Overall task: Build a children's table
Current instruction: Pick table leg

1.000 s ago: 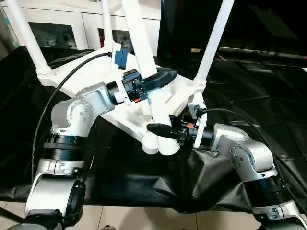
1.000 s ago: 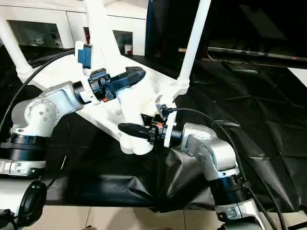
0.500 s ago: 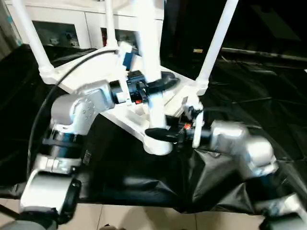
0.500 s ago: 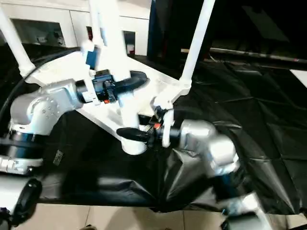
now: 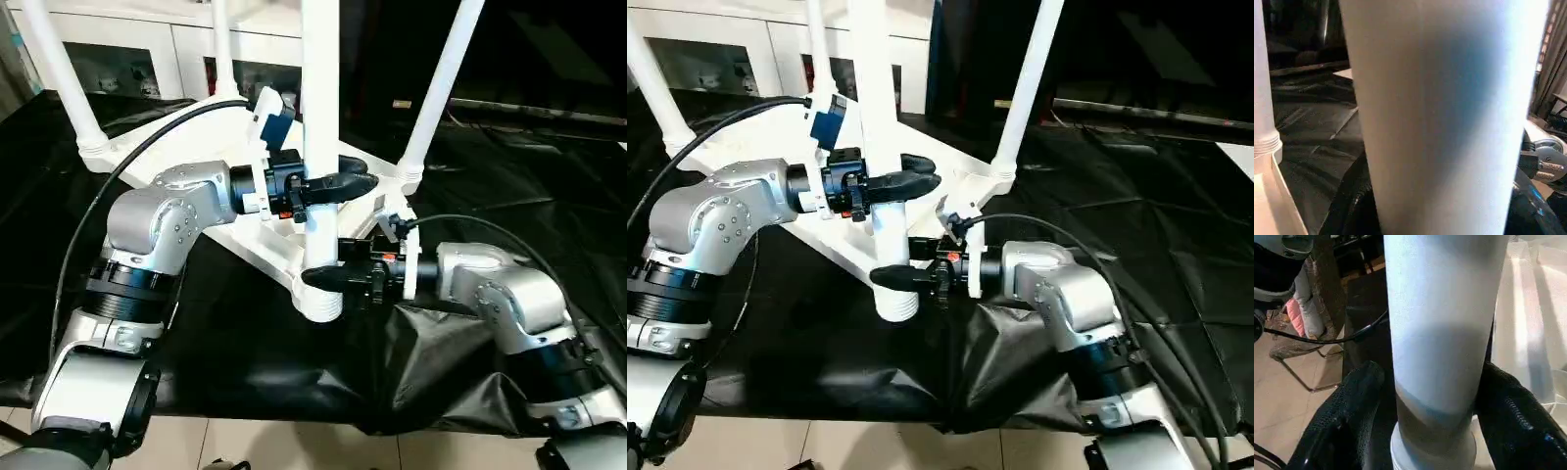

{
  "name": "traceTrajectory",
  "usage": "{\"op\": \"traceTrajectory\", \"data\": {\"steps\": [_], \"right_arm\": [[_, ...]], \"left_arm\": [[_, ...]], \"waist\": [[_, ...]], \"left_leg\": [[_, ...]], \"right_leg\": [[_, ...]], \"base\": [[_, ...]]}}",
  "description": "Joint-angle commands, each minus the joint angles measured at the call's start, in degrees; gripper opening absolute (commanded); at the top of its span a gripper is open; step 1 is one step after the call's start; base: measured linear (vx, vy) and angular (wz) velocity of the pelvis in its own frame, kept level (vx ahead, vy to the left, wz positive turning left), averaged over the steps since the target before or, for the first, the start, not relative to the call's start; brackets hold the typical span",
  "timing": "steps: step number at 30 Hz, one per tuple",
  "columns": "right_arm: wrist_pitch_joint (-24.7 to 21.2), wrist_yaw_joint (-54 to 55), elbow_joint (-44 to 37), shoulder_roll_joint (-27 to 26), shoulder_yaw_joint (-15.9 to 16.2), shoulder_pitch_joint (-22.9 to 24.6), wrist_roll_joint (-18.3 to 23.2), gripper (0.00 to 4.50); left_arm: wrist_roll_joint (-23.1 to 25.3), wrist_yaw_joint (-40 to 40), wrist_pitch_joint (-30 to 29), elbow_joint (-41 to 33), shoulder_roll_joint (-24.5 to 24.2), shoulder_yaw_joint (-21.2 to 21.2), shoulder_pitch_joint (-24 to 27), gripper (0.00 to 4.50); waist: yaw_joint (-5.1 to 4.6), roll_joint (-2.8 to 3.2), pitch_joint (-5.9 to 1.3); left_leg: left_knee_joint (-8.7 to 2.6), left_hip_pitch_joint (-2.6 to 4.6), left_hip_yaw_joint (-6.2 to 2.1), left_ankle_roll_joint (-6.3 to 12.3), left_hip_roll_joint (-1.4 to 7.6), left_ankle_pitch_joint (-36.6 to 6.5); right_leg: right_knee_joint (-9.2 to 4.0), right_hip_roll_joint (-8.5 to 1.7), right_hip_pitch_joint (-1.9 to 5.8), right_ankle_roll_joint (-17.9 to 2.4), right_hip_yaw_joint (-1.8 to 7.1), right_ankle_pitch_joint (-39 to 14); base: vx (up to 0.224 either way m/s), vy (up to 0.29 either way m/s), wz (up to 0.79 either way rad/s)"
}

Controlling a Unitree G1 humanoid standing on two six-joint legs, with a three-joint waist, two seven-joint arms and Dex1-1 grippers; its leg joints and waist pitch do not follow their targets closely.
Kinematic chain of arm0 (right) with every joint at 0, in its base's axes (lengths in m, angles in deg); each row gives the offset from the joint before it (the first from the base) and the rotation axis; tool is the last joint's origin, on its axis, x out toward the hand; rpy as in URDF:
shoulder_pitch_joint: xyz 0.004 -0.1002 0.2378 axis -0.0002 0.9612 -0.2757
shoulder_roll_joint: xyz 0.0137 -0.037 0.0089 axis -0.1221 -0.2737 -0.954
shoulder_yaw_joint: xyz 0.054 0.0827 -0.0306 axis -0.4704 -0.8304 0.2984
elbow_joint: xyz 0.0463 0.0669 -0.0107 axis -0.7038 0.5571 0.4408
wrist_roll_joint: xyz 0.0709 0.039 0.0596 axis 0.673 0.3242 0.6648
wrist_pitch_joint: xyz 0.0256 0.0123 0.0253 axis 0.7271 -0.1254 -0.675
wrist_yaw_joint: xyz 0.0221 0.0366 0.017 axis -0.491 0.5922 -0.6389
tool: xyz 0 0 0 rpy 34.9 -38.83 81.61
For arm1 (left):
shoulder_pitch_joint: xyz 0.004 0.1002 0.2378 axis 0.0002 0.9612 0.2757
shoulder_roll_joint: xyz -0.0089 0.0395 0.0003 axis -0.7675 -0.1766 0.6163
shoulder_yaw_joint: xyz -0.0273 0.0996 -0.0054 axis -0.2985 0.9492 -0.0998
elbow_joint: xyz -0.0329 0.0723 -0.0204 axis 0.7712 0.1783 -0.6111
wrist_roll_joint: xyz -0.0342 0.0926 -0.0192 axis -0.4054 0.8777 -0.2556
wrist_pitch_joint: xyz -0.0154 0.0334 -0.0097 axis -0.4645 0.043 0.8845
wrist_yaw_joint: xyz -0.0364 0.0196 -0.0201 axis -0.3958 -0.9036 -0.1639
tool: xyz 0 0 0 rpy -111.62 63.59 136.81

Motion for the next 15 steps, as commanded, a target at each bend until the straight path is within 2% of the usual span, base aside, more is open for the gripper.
{"op": "traceTrajectory", "data": {"steps": [1,9,15], "right_arm": [[-0.15,-0.32,0.38,-0.29,-0.2,-0.8,0.47,2.98],[1.04,0.07,1.91,-0.76,0.75,-1.62,-1.02,2.98],[4.98,-0.25,2.39,-1.32,1.7,-1.8,-3.07,2.98]], "left_arm": [[1.1,0.02,0.98,-0.59,-0.51,-0.04,-0.98,1.8],[1.01,-0.44,0.77,-0.7,-0.34,-0.2,-1.03,1.79],[1.22,-0.79,0.54,-0.7,-0.33,0.11,-0.94,1.77]], "waist": [[0.04,0.12,-4.34],[0.0,0.1,-4.3],[-0.07,0.11,-4.32]], "left_leg": [[-3.64,0.13,0.45,0.05,0.67,-5.66],[-3.65,0.13,0.47,-0.12,0.66,-6.04],[-3.64,0.12,0.48,-0.08,0.64,-5.82]], "right_leg": [[-3.34,-2.53,4.09,-9.01,2.74,-11.42],[-3.41,-2.58,4.11,-8.98,2.77,-11.99],[-3.29,-2.54,4.1,-9.16,2.78,-11.29]], "base": [[0.0,0.0,0.0],[0.0,0.0,0.0],[0.0,0.0,0.0]]}}
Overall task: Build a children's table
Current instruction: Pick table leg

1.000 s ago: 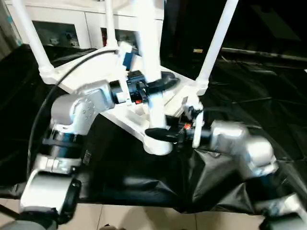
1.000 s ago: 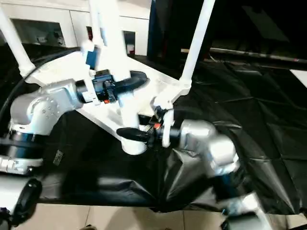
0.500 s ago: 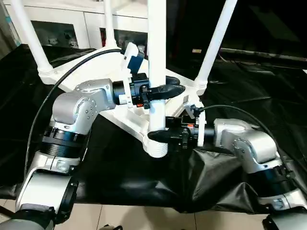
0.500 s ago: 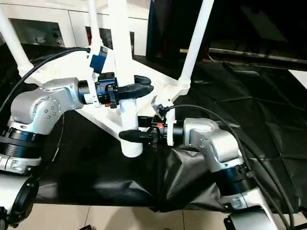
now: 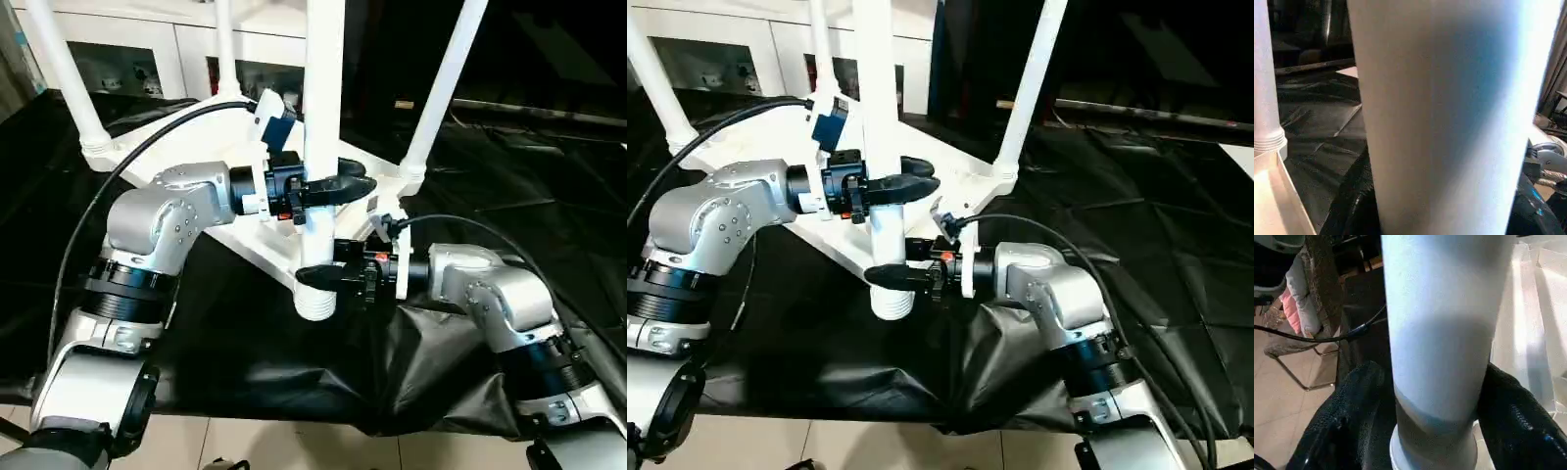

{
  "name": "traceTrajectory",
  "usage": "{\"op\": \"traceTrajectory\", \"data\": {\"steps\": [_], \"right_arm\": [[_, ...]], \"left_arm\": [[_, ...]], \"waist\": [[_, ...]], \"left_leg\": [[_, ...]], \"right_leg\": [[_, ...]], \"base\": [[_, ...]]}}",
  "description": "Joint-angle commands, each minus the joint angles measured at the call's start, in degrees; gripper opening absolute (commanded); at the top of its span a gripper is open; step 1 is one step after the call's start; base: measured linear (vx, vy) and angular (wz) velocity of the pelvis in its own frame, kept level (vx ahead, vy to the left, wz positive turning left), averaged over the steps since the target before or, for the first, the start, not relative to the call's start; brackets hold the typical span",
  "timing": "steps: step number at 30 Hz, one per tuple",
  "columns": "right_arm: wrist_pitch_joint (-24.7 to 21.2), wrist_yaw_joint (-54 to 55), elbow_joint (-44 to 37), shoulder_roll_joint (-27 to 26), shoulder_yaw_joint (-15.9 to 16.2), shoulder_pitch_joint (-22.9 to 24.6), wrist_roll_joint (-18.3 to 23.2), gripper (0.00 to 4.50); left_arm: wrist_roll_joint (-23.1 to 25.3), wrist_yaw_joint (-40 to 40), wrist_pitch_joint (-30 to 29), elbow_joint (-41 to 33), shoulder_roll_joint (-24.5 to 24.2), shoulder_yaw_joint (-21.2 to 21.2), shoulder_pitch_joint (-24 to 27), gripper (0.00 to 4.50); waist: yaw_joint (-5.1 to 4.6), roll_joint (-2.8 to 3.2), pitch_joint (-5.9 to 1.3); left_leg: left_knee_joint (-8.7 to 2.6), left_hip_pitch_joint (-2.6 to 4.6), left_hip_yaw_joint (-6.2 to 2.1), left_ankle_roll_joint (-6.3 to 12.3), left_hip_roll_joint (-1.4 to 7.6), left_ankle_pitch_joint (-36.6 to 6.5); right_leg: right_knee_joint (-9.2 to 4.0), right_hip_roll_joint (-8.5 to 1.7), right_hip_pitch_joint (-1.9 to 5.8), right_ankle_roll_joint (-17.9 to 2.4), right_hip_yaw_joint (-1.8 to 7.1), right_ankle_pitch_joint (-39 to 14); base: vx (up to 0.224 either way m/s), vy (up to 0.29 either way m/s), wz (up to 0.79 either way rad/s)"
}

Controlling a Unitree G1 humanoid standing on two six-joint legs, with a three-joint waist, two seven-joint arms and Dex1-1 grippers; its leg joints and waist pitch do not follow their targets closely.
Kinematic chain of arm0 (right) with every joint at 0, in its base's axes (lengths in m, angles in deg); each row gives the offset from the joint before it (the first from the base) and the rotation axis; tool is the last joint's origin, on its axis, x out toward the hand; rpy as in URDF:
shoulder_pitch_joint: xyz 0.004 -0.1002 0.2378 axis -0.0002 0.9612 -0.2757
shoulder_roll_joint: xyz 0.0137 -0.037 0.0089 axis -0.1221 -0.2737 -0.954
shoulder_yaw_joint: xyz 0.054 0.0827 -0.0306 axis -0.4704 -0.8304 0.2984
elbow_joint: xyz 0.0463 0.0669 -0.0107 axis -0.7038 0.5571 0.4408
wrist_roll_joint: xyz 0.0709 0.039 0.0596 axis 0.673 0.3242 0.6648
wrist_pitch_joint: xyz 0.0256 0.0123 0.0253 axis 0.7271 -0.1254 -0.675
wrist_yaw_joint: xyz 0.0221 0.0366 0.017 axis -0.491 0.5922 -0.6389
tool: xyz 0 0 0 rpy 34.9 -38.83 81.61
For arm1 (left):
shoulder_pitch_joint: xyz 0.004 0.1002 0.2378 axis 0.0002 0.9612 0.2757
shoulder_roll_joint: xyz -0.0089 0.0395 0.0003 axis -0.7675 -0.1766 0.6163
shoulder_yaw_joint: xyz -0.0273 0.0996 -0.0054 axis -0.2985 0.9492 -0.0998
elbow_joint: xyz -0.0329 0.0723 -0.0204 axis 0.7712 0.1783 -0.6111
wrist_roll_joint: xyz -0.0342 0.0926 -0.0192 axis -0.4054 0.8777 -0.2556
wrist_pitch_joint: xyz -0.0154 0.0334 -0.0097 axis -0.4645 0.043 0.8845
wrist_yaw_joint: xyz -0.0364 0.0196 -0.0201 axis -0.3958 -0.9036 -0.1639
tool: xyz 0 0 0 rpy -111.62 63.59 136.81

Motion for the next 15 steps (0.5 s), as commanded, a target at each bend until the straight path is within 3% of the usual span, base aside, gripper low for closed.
{"op": "traceTrajectory", "data": {"steps": [1,15], "right_arm": [[2.3,-0.02,0.5,0.08,0.98,-1.19,-1.32,2.98],[4.5,0.74,2.72,-0.48,1.0,-1.44,-3.17,2.98]], "left_arm": [[0.68,-0.4,0.49,-0.68,-0.13,0.14,-0.93,1.77],[0.75,-1.0,0.24,-0.65,-0.07,0.13,-0.91,1.77]], "waist": [[-0.05,0.09,-4.33],[-0.12,0.23,-4.36]], "left_leg": [[-3.64,0.12,0.49,-0.01,0.63,-5.65],[-3.62,0.14,0.49,0.15,0.6,-5.78]], "right_leg": [[-3.27,-2.53,4.13,-9.17,2.78,-11.11],[-3.22,-2.48,4.17,-9.77,2.79,-10.36]], "base": [[0.0,0.0,0.0],[0.0,0.0,0.0]]}}
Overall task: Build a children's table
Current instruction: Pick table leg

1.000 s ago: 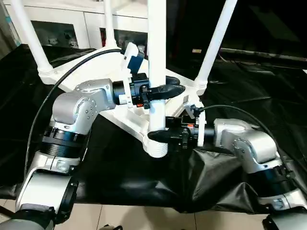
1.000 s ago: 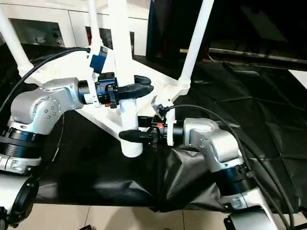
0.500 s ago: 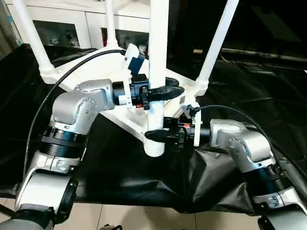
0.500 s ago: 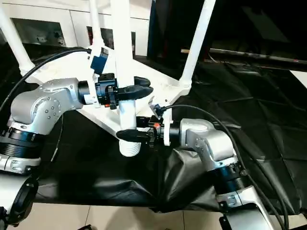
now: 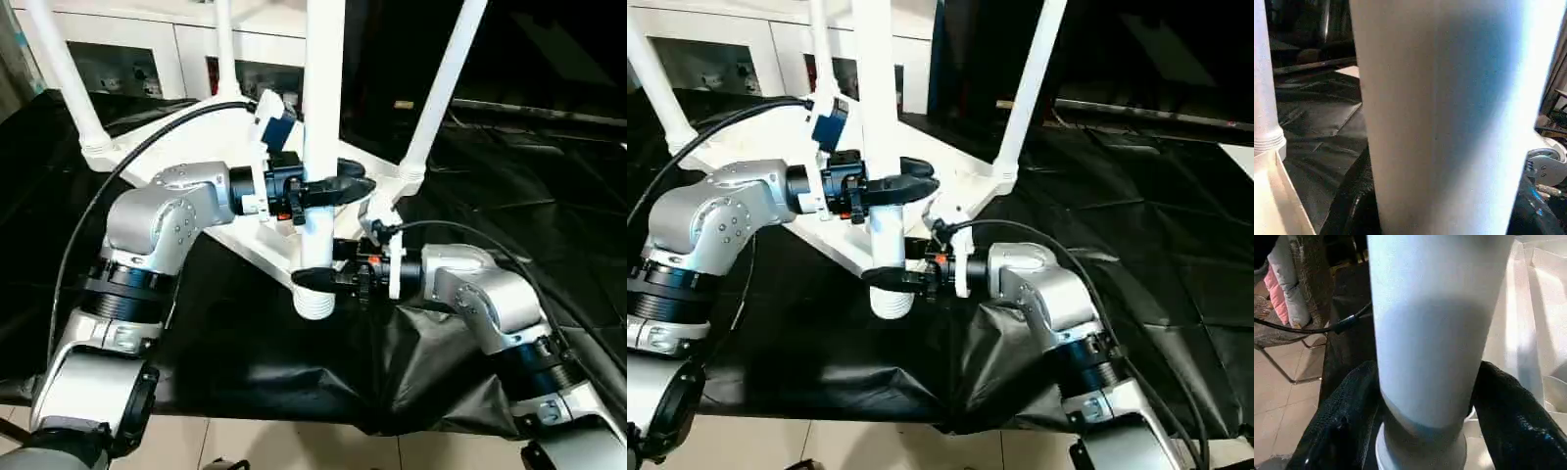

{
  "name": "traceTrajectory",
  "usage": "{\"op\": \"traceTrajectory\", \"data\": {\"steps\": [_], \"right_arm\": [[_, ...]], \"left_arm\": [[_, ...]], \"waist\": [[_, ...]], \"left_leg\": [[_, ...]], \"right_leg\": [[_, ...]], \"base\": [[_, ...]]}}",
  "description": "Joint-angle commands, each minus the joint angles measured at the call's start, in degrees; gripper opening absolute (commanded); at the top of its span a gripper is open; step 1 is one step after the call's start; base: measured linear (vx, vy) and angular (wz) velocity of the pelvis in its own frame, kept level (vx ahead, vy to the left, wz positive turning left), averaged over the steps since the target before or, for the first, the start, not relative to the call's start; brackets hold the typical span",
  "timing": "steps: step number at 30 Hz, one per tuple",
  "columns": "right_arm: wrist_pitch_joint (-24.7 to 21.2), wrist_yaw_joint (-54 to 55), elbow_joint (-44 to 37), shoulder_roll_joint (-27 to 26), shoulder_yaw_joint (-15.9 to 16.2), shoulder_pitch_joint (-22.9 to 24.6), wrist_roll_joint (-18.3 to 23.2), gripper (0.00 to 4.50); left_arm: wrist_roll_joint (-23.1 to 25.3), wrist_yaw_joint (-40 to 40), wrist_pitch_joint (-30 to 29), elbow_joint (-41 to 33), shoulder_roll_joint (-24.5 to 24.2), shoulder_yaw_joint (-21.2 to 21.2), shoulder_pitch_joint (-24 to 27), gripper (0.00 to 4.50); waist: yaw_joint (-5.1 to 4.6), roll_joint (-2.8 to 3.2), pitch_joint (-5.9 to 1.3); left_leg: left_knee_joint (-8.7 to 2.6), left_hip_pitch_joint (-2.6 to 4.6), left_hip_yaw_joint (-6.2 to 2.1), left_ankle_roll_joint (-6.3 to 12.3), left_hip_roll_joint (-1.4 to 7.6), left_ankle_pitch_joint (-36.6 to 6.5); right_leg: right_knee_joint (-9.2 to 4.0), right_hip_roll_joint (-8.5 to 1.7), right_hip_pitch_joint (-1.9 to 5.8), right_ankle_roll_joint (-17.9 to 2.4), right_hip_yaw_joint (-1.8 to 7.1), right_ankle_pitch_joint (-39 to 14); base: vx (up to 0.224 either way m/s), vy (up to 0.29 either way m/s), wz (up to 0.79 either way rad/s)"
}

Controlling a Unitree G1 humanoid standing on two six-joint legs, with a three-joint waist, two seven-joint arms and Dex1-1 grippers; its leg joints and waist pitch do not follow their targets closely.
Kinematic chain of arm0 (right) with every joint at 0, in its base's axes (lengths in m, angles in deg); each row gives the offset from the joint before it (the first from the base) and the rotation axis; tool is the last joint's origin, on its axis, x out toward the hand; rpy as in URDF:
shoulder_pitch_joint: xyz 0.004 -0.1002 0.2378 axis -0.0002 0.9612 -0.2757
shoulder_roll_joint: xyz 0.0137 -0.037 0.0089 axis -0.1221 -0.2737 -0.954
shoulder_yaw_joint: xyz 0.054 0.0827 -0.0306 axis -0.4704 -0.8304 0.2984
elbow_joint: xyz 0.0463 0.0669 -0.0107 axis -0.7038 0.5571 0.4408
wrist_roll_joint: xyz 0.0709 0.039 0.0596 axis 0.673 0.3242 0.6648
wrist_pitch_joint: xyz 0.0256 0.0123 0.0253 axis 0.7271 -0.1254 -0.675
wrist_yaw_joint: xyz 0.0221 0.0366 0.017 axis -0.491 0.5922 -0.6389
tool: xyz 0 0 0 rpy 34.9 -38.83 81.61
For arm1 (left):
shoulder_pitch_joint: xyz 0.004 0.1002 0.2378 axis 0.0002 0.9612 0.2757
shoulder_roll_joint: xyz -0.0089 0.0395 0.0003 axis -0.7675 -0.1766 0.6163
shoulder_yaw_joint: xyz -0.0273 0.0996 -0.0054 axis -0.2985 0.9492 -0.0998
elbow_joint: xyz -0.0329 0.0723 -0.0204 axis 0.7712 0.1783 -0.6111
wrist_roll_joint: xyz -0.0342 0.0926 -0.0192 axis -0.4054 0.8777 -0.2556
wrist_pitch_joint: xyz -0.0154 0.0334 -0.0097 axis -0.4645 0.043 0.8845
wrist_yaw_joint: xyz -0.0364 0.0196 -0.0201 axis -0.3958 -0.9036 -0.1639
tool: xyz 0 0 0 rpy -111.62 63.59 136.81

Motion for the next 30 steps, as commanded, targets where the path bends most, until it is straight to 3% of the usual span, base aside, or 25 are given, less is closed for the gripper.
{"op": "traceTrajectory", "data": {"steps": [1,8,9,20,30], "right_arm": [[1.18,0.07,0.56,0.08,-0.04,-1.24,-0.66,2.98],[0.98,-0.73,0.56,-0.56,-0.17,-1.42,-0.21,2.98],[0.88,-0.92,0.49,-0.58,-0.11,-1.41,-0.1,2.71],[0.89,-1.63,0.97,-0.68,0.05,-1.27,-0.24,1.97],[1.18,-1.52,1.4,-0.71,0.49,-0.89,-0.79,1.89]], "left_arm": [[0.4,-0.55,0.18,-0.73,-0.07,0.16,-0.9,1.77],[0.48,-0.69,0.08,-0.85,0.19,0.39,-0.77,1.77],[0.48,-0.67,0.07,-0.88,0.23,0.41,-0.76,1.76],[0.36,-0.68,0.06,-0.85,0.43,0.17,-0.86,1.75],[-0.16,-0.43,-0.18,-0.86,0.87,-0.63,-0.97,1.75]], "waist": [[-0.07,0.26,-4.37],[-0.11,0.31,-4.39],[-0.13,0.31,-4.38],[-0.1,0.35,-4.37],[-0.15,0.34,-4.42]], "left_leg": [[-3.62,0.15,0.49,0.17,0.62,-5.78],[-3.63,0.2,0.46,0.28,0.67,-5.96],[-3.64,0.18,0.45,0.28,0.67,-5.97],[-3.61,0.19,0.46,0.22,0.64,-6.06],[-3.61,0.17,0.44,0.23,0.65,-5.83]], "right_leg": [[-3.22,-2.49,4.18,-9.83,2.81,-10.18],[-3.14,-2.47,4.16,-10.2,2.79,-9.9],[-3.13,-2.46,4.18,-10.21,2.79,-9.83],[-3.19,-2.48,4.19,-10.03,2.81,-10.33],[-3.1,-2.44,4.22,-10.3,2.79,-9.55]], "base": [[0.0,0.0,0.0],[0.0,0.0,0.0],[0.0,0.0,0.0],[0.0,0.0,0.0],[0.0,0.0,0.0]]}}
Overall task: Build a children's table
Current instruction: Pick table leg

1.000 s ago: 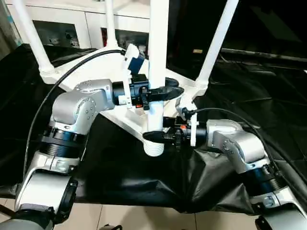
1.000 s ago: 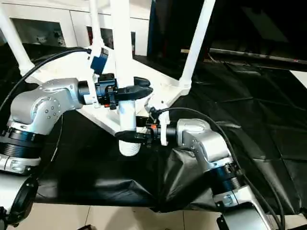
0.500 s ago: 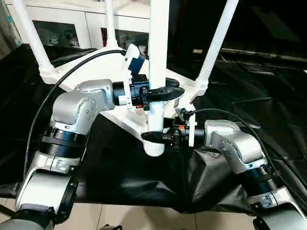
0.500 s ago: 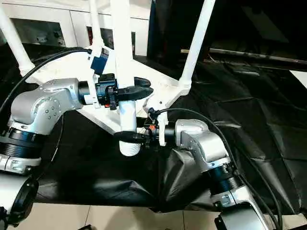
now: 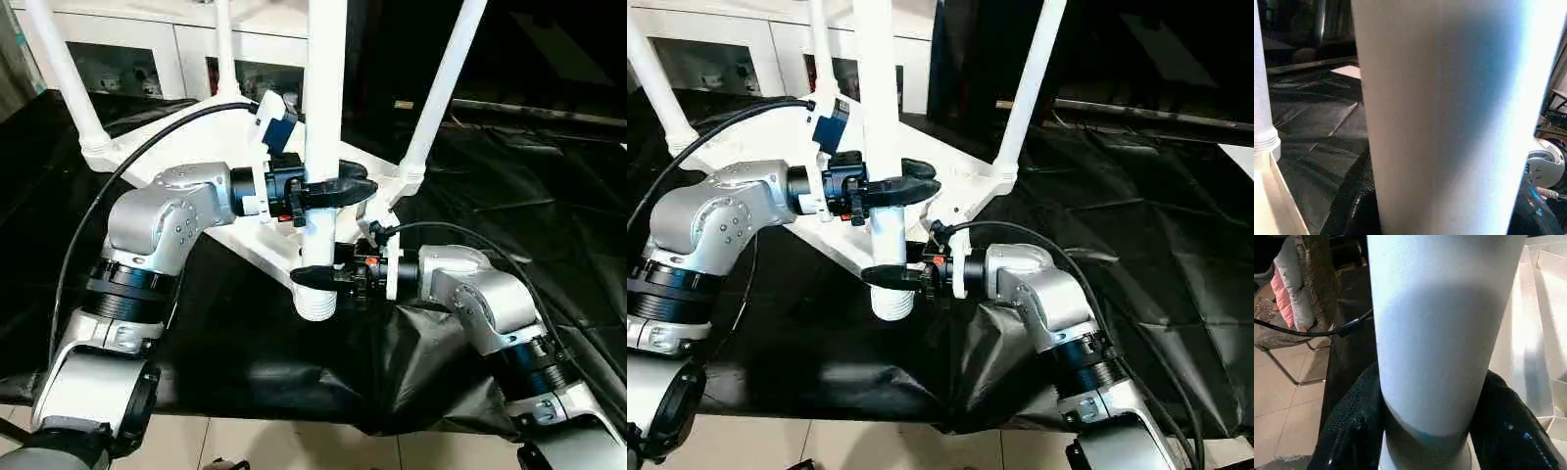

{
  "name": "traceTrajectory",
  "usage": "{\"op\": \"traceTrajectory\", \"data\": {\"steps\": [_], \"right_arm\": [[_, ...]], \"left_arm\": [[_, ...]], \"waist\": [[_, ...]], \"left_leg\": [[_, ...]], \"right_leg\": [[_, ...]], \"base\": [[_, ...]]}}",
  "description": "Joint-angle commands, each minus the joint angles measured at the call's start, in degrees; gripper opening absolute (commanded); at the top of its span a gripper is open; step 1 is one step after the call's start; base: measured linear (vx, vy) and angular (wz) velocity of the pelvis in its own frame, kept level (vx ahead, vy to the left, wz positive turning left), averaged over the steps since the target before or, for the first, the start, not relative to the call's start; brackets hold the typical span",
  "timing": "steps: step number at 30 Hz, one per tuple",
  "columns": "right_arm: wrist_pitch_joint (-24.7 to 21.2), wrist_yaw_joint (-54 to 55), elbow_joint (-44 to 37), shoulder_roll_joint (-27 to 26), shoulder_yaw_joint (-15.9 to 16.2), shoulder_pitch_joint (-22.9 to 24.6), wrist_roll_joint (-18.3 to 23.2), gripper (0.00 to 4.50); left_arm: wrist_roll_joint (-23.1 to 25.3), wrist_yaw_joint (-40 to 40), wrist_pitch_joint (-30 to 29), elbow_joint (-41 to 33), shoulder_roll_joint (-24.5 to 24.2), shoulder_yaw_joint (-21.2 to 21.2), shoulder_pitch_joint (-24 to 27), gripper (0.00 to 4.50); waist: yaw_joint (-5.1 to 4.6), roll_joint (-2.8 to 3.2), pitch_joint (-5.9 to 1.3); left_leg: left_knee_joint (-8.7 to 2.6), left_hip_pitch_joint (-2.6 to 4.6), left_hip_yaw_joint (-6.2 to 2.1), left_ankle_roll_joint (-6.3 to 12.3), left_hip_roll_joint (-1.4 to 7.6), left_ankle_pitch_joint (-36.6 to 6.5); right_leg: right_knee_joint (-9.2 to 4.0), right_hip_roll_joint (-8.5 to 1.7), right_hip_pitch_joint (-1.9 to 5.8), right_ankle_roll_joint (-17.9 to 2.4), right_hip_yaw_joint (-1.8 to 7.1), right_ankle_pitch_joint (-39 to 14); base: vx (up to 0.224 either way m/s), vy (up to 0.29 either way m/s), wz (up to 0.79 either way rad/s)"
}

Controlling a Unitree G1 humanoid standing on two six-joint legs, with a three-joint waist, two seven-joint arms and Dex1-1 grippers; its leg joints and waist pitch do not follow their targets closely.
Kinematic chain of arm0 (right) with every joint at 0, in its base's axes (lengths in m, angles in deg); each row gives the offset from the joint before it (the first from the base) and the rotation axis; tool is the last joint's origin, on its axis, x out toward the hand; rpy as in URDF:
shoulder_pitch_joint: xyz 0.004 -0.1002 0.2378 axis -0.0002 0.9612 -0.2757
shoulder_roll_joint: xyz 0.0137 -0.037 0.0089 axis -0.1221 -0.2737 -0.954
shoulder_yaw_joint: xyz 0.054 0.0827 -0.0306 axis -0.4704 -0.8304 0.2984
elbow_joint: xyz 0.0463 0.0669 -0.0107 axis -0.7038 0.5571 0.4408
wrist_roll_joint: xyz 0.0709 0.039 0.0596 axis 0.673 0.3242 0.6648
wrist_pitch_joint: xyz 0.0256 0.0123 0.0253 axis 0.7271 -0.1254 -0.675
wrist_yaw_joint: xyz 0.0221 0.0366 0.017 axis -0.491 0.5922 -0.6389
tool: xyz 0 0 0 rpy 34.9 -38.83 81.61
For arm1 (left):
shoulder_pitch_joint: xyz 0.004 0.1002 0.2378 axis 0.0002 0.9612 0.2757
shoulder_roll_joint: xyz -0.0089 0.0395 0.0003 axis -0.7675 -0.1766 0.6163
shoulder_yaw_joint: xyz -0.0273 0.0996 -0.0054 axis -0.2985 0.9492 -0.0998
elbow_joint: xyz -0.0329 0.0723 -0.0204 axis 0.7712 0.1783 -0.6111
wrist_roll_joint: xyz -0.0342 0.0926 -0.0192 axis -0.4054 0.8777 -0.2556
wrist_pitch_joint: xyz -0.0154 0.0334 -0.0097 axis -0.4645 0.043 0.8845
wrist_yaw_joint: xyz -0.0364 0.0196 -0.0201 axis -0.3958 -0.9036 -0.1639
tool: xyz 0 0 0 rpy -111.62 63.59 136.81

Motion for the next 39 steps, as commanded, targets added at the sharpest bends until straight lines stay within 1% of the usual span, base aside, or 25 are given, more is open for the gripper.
{"op": "traceTrajectory", "data": {"steps": [1,3,4,7,8,10,11,17,18,22,24,26,27,28,30,35,36,39], "right_arm": [[0.17,-0.47,0.34,0.17,0.53,-0.84,-0.83,1.89],[0.17,-0.14,0.33,0.06,0.47,-0.81,-0.92,1.89],[-0.01,-0.04,0.43,-0.08,0.31,-0.85,-0.75,2.24],[0.23,0.2,0.41,-0.1,0.38,-0.96,-1.05,2.24],[0.44,0.37,0.4,-0.08,0.5,-0.98,-1.32,2.64],[0.93,0.24,0.4,-0.06,0.73,-1.02,-1.6,2.65],[0.94,0.29,0.43,-0.11,0.7,-1.04,-1.59,2.66],[0.9,-0.14,0.5,-0.21,0.54,-1.16,-1.27,2.66],[0.94,-0.14,0.6,-0.27,0.55,-1.21,-1.26,2.66],[1.05,-0.27,0.84,-0.47,0.33,-1.3,-1.12,2.66],[1.15,-0.36,1.12,-0.69,0.15,-1.42,-1.1,2.38],[1.13,-0.42,1.14,-0.75,0.08,-1.43,-1.05,2.31],[1.09,-0.54,1.1,-0.79,-0.02,-1.4,-0.94,2.18],[1.09,-0.54,1.1,-0.79,-0.02,-1.4,-0.94,2.06],[1.22,-0.59,1.1,-0.86,-0.06,-1.22,-0.88,2.0],[1.41,-0.73,0.93,-0.98,-0.18,-0.87,-0.92,1.93],[1.48,-0.75,0.93,-1.02,-0.25,-0.84,-0.93,1.93],[1.56,-0.76,0.97,-1.07,-0.33,-0.83,-0.94,1.93]], "left_arm": [[-0.23,0.21,0.03,-0.93,0.56,-0.64,-0.97,1.75],[-0.31,0.01,0.0,-1.09,0.51,-0.6,-0.94,1.75],[-0.33,-0.05,-0.03,-1.18,0.5,-0.56,-0.91,1.75],[-0.33,-0.35,-0.13,-1.43,0.41,-0.31,-0.76,1.75],[-0.27,-0.47,-0.08,-1.48,0.37,-0.2,-0.69,1.75],[-0.23,-0.7,-0.08,-1.58,0.27,-0.06,-0.59,1.75],[-0.24,-0.81,-0.11,-1.63,0.21,-0.02,-0.56,1.75],[-0.19,-1.54,-0.32,-2.22,-0.32,0.41,-0.2,1.75],[-0.17,-1.63,-0.31,-2.21,-0.38,0.45,-0.19,1.75],[-0.1,-2.16,-0.37,-2.43,-0.59,0.76,-0.09,1.75],[0.02,-2.36,-0.28,-2.39,-0.61,0.81,-0.04,1.75],[0.03,-2.43,-0.3,-2.42,-0.62,0.83,-0.04,1.75],[0.0,-2.52,-0.39,-2.47,-0.63,0.87,-0.05,1.75],[0.0,-2.52,-0.39,-2.47,-0.63,0.87,-0.05,1.75],[0.03,-2.63,-0.34,-2.43,-0.61,0.92,-0.04,1.75],[0.22,-2.99,-0.24,-2.25,-0.57,0.97,-0.12,1.75],[0.26,-2.98,-0.13,-2.22,-0.51,0.96,-0.14,1.75],[0.3,-2.93,-0.02,-2.21,-0.43,0.95,-0.15,1.75]], "waist": [[-0.14,0.4,-4.4],[-0.13,0.39,-4.4],[-0.13,0.38,-4.41],[-0.14,0.42,-4.39],[-0.13,0.36,-4.39],[-0.11,0.45,-4.4],[-0.14,0.39,-4.4],[-0.11,0.4,-4.36],[-0.11,0.28,-4.35],[-0.1,0.36,-4.39],[-0.1,0.4,-4.38],[-0.08,0.42,-4.37],[-0.08,0.53,-4.37],[-0.13,0.48,-4.35],[-0.09,0.64,-4.38],[-0.11,0.6,-4.38],[-0.1,0.67,-4.41],[-0.12,0.58,-4.42]], "left_leg": [[-3.63,0.19,0.46,0.26,0.65,-5.88],[-3.62,0.19,0.46,0.22,0.63,-6.07],[-3.61,0.19,0.47,0.25,0.61,-6.03],[-3.64,0.18,0.47,0.21,0.62,-6.22],[-3.62,0.16,0.46,0.19,0.62,-6.21],[-3.65,0.21,0.44,0.04,0.66,-6.17],[-3.65,0.19,0.44,-0.03,0.64,-6.14],[-3.66,0.19,0.45,0.15,0.63,-6.36],[-3.65,0.19,0.47,0.14,0.62,-6.44],[-3.66,0.17,0.43,0.2,0.66,-6.01],[-3.66,0.18,0.44,0.25,0.66,-5.97],[-3.67,0.17,0.44,0.18,0.65,-6.21],[-3.68,0.2,0.4,0.07,0.67,-6.36],[-3.69,0.24,0.41,0.02,0.68,-6.58],[-3.7,0.28,0.39,-0.05,0.69,-6.54],[-3.7,0.24,0.41,-0.05,0.65,-6.59],[-3.68,0.25,0.4,-0.06,0.64,-6.56],[-3.67,0.18,0.39,-0.08,0.63,-6.5]], "right_leg": [[-3.18,-2.44,4.17,-10.38,2.79,-9.45],[-3.22,-2.45,4.2,-10.34,2.78,-9.77],[-3.2,-2.43,4.2,-10.32,2.79,-9.73],[-3.24,-2.43,4.19,-10.3,2.77,-9.97],[-3.25,-2.45,4.23,-10.25,2.77,-10.06],[-3.24,-2.48,4.18,-10.24,2.77,-10.17],[-3.23,-2.47,4.18,-10.34,2.77,-10.04],[-3.26,-2.48,4.2,-10.25,2.8,-10.19],[-3.3,-2.48,4.19,-10.19,2.8,-10.39],[-3.16,-2.48,4.18,-10.3,2.8,-9.79],[-3.12,-2.48,4.18,-10.42,2.8,-9.56],[-3.21,-2.52,4.21,-10.37,2.8,-10.04],[-3.19,-2.51,4.19,-10.29,2.78,-10.21],[-3.25,-2.47,4.14,-10.28,2.77,-10.27],[-3.18,-2.48,4.14,-10.48,2.79,-9.81],[-3.17,-2.45,4.2,-10.7,2.78,-9.38],[-3.13,-2.47,4.23,-10.69,2.8,-9.37],[-3.15,-2.47,4.28,-10.67,2.81,-9.31]], "base": [[0.0,0.0,0.0],[0.0,0.0,0.0],[0.0,0.0,0.0],[0.0,0.0,0.0],[0.0,0.0,0.0],[0.0,0.0,0.0],[0.0,0.0,0.0],[0.0,0.0,0.0],[0.0,0.0,0.0],[0.0,0.0,0.0],[0.0,0.0,0.0],[0.0,0.0,0.0],[0.0,0.0,0.0],[0.0,0.0,0.0],[0.0,0.0,0.0],[0.0,0.0,0.0],[0.0,0.0,0.0],[0.0,0.0,0.0]]}}
